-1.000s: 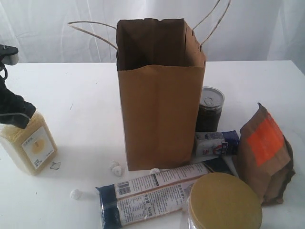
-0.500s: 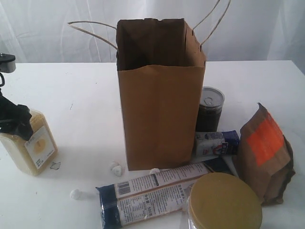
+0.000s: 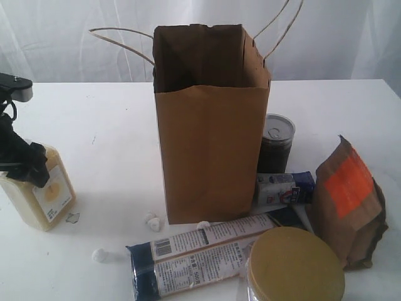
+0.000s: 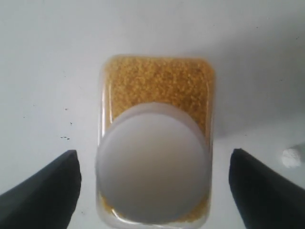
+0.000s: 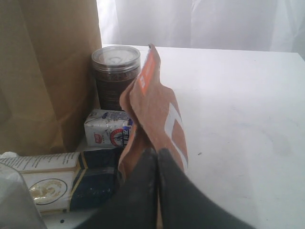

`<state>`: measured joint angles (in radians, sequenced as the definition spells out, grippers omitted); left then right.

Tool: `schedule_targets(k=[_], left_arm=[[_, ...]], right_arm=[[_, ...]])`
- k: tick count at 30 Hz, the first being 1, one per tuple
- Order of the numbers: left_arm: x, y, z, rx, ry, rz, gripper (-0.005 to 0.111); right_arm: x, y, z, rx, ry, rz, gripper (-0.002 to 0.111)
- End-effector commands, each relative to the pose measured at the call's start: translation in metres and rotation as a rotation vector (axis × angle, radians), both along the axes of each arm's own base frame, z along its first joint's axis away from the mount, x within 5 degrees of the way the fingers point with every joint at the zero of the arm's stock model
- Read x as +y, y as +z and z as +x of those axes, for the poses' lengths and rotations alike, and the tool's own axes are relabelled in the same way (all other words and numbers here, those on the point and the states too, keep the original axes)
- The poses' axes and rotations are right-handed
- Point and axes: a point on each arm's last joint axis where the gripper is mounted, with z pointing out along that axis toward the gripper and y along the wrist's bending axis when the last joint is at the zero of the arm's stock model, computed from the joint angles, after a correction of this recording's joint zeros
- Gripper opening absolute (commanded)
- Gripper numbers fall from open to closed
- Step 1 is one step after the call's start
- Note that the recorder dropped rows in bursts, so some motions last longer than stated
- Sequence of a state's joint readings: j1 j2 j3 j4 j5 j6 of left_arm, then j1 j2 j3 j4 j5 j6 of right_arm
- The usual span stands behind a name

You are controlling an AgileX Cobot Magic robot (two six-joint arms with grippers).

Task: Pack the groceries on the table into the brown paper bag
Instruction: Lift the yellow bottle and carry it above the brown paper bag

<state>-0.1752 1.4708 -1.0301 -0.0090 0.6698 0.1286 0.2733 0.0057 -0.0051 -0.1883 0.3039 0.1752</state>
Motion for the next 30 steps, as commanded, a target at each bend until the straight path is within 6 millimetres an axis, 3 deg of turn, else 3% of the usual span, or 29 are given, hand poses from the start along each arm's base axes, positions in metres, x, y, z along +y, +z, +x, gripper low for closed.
schedule_targets(k=[1, 4, 6, 7, 9, 10, 13, 20, 26, 30], left_arm=[[-0.002, -0.010, 0.003, 0.030, -0.005, -0.002, 0.084], [-0.005, -0.018, 0.008, 0.030, -0.013, -0.001, 0.076], [-0.009, -0.023, 0.012, 0.022, -0.037, 0.003, 0.053], [-0.011, -0.023, 0.012, 0.023, -0.040, 0.001, 0.030], [-0.010, -0.019, 0.009, 0.028, -0.045, 0.002, 0.000], [-0.010, -0.013, 0.006, 0.009, -0.045, -0.002, 0.001], [-0.008, 0.039, -0.005, -0.122, -0.050, -0.027, 0.000], [-0.009, 0.210, -0.037, -0.559, -0.097, -0.177, 0.000], [-0.013, 0.273, -0.052, -0.745, -0.167, -0.259, 0.000], [-0.020, 0.295, -0.056, -0.801, -0.239, -0.329, 0.000]], right_arm=[[0.000, -0.001, 0.000, -0.007, -0.006, 0.002, 0.000], [0.000, -0.001, 0.000, -0.007, -0.006, 0.002, 0.000], [0.000, -0.001, 0.000, -0.007, -0.006, 0.002, 0.000], [0.000, -0.001, 0.000, -0.007, -0.006, 0.002, 0.000], [0.000, -0.001, 0.000, -0.007, -0.006, 0.002, 0.000], [0.000, -0.001, 0.000, -0.007, -0.006, 0.002, 0.000], [0.000, -0.001, 0.000, -0.007, -0.006, 0.002, 0.000], [0.000, -0.001, 0.000, -0.007, -0.006, 0.002, 0.000], [0.000, -0.001, 0.000, -0.007, -0.006, 0.002, 0.000], [0.000, -0.001, 0.000, -0.007, -0.006, 0.002, 0.000]])
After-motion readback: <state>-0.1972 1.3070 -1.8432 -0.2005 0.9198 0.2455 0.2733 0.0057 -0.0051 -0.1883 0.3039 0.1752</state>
